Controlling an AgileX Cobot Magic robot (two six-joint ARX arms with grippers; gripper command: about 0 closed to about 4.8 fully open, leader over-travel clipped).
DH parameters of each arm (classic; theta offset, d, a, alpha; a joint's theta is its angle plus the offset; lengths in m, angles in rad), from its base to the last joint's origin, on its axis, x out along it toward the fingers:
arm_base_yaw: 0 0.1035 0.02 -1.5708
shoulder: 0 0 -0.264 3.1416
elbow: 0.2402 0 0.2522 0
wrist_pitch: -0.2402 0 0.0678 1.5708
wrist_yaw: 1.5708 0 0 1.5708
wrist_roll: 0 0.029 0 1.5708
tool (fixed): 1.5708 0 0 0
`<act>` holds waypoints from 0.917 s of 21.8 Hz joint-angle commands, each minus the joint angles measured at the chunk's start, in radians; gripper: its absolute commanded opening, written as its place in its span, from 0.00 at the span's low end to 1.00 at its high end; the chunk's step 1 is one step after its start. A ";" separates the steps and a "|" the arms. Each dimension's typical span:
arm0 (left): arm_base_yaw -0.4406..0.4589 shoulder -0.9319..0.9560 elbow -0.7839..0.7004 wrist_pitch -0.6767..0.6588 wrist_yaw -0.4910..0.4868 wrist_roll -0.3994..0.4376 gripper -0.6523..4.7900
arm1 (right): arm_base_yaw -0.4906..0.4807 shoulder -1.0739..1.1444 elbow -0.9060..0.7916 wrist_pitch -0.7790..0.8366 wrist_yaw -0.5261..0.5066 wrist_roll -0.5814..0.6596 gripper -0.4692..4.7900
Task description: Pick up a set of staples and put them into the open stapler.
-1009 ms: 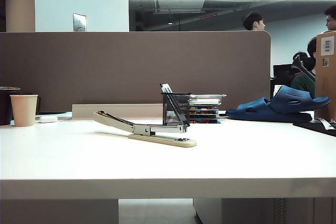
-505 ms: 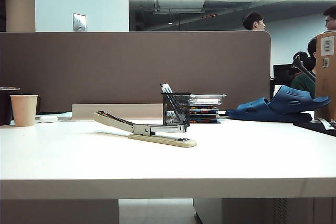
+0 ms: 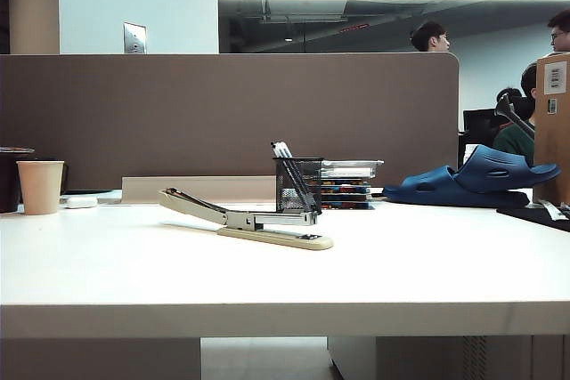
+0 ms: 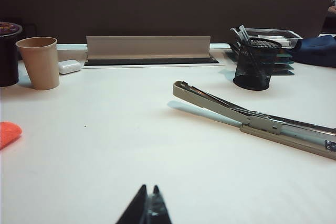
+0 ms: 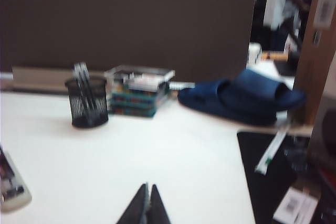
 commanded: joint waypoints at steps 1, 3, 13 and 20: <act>0.002 0.000 0.002 0.009 0.007 -0.006 0.11 | 0.000 -0.058 -0.005 -0.002 -0.002 -0.003 0.07; 0.002 0.000 0.002 0.008 0.007 -0.006 0.11 | 0.000 -0.098 -0.005 -0.038 -0.002 -0.003 0.07; 0.002 0.000 0.002 0.000 0.006 -0.006 0.11 | 0.000 -0.233 -0.005 -0.106 0.086 -0.002 0.07; 0.002 0.000 0.002 -0.003 0.006 -0.006 0.11 | 0.000 -0.232 -0.005 -0.202 0.081 -0.002 0.07</act>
